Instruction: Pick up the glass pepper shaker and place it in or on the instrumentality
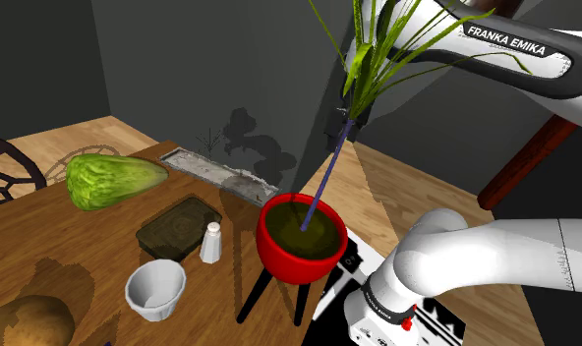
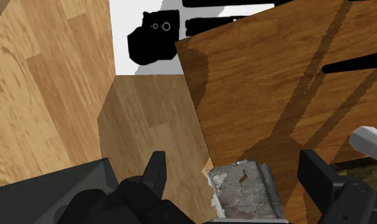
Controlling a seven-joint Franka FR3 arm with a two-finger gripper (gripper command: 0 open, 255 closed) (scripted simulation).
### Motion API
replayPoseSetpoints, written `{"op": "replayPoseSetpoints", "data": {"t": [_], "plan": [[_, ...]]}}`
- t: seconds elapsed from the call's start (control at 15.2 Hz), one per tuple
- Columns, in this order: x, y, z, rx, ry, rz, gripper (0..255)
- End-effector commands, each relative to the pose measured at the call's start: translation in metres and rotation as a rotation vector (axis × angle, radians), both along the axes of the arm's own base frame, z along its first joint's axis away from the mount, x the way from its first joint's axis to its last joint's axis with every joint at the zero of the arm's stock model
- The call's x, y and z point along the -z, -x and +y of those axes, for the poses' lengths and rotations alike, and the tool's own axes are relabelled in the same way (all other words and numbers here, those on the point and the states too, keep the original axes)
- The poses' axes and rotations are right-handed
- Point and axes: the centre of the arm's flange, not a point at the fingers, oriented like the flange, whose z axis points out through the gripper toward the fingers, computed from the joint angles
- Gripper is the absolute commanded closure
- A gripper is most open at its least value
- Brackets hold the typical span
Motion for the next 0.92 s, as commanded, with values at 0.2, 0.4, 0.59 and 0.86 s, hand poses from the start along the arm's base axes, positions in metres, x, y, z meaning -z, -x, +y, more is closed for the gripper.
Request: {"op": "replayPoseSetpoints", "data": {"t": [0.2, 0.4, 0.59, 0.86], "plan": [[0.020, -0.012, 0.033, -0.023, 0.005, -0.002, 0], [0.040, -0.023, 0.066, -0.047, 0.010, -0.005, 0], [0.061, -0.033, 0.099, -0.070, 0.016, -0.007, 0], [0.088, -0.046, 0.144, -0.101, 0.023, -0.011, 0]]}}
